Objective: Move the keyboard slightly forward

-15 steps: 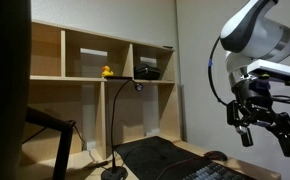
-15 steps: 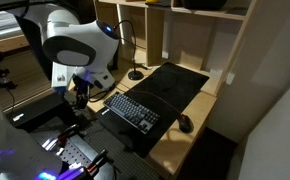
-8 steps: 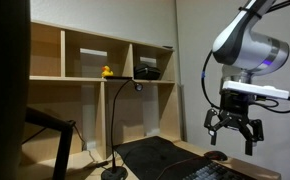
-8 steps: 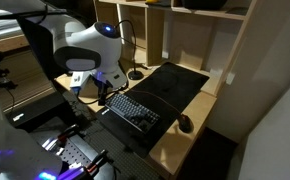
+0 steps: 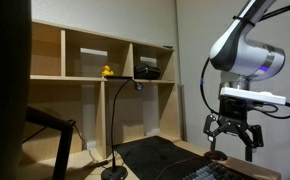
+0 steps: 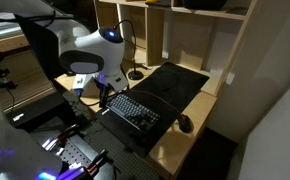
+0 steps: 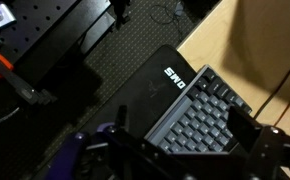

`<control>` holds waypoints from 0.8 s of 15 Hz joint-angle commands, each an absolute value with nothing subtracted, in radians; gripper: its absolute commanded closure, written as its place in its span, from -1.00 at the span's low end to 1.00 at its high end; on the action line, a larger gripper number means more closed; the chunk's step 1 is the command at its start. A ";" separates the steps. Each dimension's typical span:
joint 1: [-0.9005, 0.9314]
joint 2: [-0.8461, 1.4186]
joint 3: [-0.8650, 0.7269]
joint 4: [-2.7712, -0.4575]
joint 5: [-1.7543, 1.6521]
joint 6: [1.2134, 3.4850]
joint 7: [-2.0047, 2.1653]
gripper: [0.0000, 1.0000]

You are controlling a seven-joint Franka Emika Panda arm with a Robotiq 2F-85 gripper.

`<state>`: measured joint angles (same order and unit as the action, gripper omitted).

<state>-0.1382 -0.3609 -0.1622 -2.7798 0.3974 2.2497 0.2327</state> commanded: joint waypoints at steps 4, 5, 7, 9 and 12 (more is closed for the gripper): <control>-0.120 -0.208 -0.163 -2.776 0.533 2.353 0.172 -1.00; -0.118 -0.185 -0.163 -2.773 0.543 2.361 0.167 -1.00; -0.117 -0.172 -0.162 -2.767 0.546 2.363 0.167 -1.00; -0.104 -0.129 -0.163 -2.759 0.597 2.415 0.138 -1.00; -0.085 -0.064 -0.153 -2.757 0.685 2.495 0.101 -1.00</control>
